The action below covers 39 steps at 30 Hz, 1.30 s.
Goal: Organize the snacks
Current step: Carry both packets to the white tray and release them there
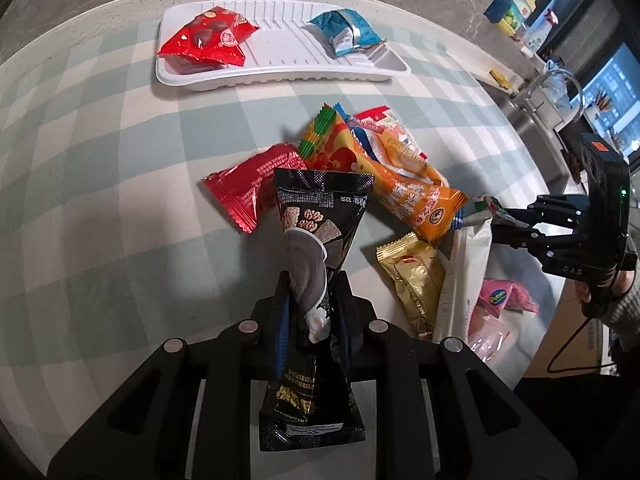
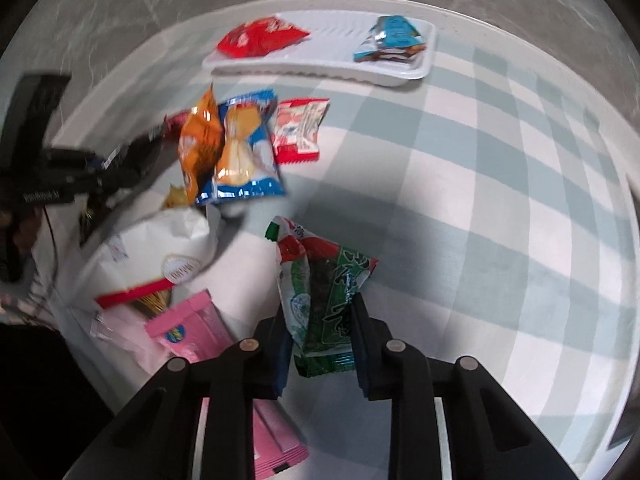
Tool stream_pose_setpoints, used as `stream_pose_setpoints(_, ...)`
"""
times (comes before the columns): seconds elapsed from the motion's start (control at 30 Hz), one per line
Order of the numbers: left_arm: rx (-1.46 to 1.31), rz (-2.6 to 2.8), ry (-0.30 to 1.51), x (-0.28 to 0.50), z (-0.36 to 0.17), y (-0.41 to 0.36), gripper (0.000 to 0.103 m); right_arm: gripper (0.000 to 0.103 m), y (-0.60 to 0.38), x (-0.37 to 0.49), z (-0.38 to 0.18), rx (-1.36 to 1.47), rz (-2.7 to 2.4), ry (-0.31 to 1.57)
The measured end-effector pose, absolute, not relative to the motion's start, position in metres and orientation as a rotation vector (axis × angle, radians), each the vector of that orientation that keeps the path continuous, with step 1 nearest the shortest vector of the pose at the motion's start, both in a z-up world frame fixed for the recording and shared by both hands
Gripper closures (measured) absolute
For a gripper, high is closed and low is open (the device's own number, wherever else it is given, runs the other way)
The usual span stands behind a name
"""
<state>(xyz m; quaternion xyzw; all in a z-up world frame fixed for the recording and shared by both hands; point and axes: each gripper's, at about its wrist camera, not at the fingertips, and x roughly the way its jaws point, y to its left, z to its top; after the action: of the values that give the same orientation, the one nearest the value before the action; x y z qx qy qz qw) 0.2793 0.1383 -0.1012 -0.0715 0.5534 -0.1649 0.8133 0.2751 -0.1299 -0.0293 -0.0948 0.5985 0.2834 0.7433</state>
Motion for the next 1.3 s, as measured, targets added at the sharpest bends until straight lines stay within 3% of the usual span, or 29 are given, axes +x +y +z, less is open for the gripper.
stream_pose_setpoints(0.47, -0.23, -0.369, 1.086, 0.306, -0.054, 0.162, 0.085, 0.075, -0.139, 0.316, 0.007, 0.071, 0.663, 1.295)
stream_pose_setpoints(1.0, -0.227, -0.406, 1.073, 0.428, -0.035, 0.155, 0.085, 0.075, -0.089, 0.425, 0.028, 0.108, 0.691, 1.246)
stream_pose_setpoints(1.3, -0.212, -0.397, 1.086, 0.497, -0.044, 0.147, 0.085, 0.075, -0.053, 0.479, 0.006, 0.116, 0.693, 1.269)
